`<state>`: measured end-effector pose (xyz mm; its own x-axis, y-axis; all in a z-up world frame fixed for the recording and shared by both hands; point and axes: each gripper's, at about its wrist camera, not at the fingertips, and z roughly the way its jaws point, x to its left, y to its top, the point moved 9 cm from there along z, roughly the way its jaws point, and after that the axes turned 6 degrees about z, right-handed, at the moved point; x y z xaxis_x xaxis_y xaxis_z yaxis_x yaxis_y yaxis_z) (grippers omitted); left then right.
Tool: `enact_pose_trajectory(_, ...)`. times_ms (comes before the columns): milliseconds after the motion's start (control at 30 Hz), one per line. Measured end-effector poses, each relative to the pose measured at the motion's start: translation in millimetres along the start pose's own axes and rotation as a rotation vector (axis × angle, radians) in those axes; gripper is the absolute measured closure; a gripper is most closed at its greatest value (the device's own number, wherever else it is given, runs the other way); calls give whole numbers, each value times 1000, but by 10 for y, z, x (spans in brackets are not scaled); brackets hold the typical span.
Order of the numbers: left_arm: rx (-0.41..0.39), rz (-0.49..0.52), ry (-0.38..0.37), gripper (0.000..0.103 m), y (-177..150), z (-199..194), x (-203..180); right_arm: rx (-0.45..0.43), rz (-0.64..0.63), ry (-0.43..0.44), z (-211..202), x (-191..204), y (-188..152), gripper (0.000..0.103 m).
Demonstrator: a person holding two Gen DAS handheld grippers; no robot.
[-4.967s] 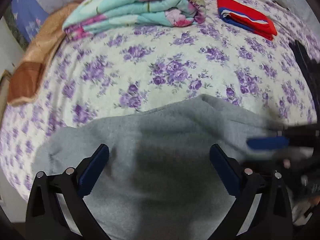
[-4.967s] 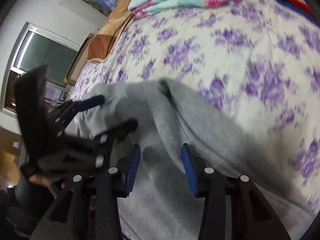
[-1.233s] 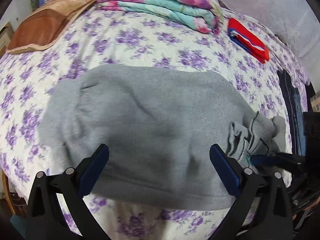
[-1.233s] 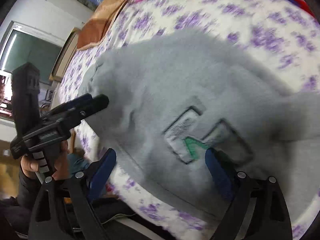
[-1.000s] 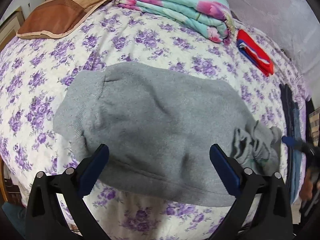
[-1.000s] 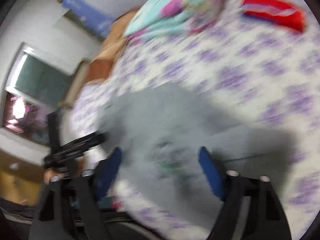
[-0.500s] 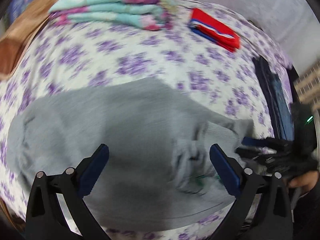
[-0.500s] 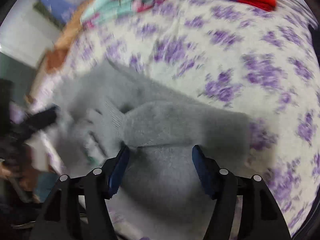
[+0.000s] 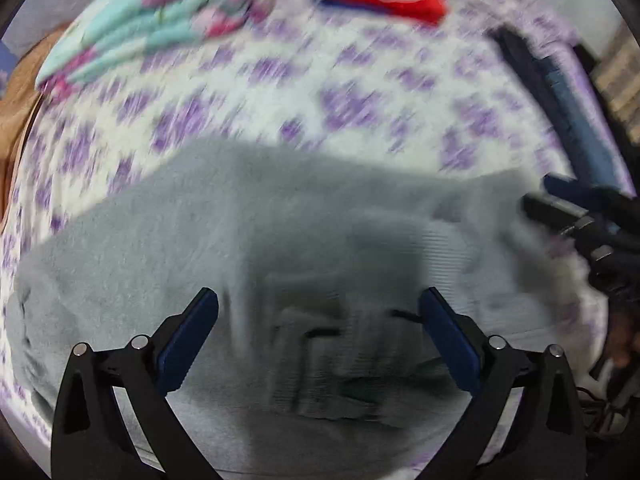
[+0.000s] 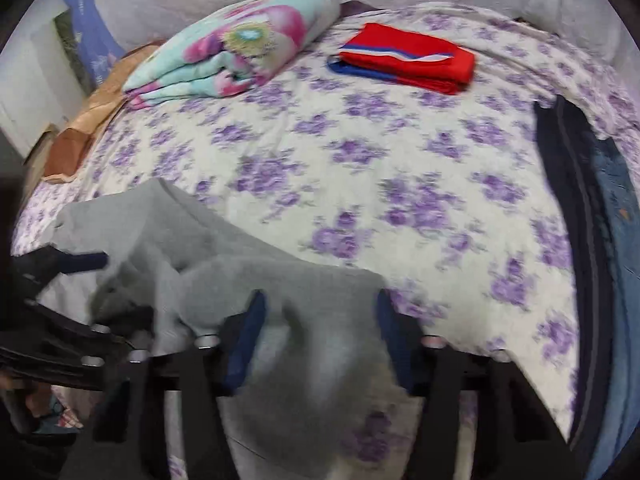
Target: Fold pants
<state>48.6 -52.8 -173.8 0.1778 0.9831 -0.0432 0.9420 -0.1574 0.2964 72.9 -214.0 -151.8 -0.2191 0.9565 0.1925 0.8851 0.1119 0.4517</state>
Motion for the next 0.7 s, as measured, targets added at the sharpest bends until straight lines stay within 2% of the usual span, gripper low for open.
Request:
enact_pose_trajectory(67,27,-126,-112,4,-66,82,107,98,1,20,218,29,-110,58)
enact_pose_trajectory(133,34,-176,-144,4,-83,86,166,194,0,32,389,14,-276,57)
enact_pose_trajectory(200,28,-159,-134,4,-91,44,187,172,18,62,231,-3,-250,56)
enact_pose_trajectory(300,2,-147,-100,4,-112,-49,221,121,4,93,-135,10,-225,49)
enact_pose_trajectory(367,-6,-163,-94,4,-128,-60,277,141,-45,173,-345,130,-349,49)
enact_pose_trajectory(433,5,-192,-114,4,-154,-31,319,235,-82,200,-272,218,-633,47)
enact_pose_trajectory(533,-3,-234,-146,4,-142,-87,383,311,-144,90,52,225,-937,39)
enact_pose_trajectory(600,-37,-236,-133,5,-111,-223,482,298,-118,100,85,282,-904,33)
enact_pose_trajectory(700,-107,-251,-93,5,-95,-496,762,294,-83,147,-18,288,-752,33)
